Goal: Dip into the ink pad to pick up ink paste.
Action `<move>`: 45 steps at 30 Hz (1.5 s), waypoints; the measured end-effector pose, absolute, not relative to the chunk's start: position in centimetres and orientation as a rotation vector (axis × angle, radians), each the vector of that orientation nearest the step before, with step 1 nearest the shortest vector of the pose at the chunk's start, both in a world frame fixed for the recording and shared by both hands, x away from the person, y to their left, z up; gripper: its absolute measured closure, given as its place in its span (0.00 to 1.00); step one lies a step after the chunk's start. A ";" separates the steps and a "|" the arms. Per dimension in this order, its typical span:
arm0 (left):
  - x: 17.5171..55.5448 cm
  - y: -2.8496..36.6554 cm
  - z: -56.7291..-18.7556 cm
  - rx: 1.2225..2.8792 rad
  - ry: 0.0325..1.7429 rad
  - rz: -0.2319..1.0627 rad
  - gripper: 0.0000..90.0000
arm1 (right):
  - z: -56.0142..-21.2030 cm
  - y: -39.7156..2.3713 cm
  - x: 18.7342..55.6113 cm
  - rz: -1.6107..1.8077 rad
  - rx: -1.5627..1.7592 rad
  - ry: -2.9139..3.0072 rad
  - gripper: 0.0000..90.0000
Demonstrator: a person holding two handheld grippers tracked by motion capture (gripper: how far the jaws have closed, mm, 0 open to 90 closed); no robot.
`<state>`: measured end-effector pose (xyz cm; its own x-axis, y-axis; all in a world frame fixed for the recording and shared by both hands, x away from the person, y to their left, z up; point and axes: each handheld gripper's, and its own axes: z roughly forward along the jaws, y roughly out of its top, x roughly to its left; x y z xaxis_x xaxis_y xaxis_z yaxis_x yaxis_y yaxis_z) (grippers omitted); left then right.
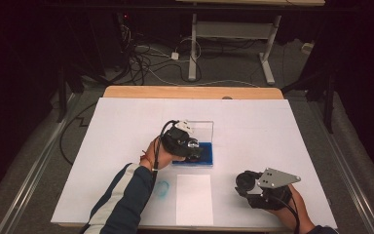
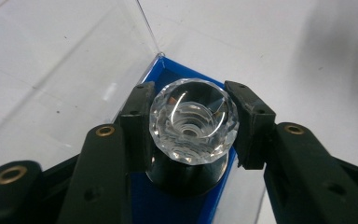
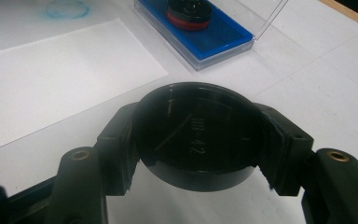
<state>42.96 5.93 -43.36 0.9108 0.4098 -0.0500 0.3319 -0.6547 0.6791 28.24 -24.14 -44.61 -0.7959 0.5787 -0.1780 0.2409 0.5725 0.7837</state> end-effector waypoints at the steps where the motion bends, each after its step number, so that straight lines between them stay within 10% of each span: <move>1: 42.9 5.8 -43.3 2.349 0.521 0.159 0.60 | -44.6 -24.1 28.2 1.100 0.662 2.391 0.42; 45: 42.2 5.3 -43.6 2.401 0.489 0.264 0.60 | -44.6 -23.9 28.1 1.094 0.654 2.403 0.42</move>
<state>42.19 5.34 -43.58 0.9095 0.4112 0.0612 0.2771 -0.7094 0.6480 28.08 -23.93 -44.61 -0.8019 0.5707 -0.1766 0.2417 0.5803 0.7777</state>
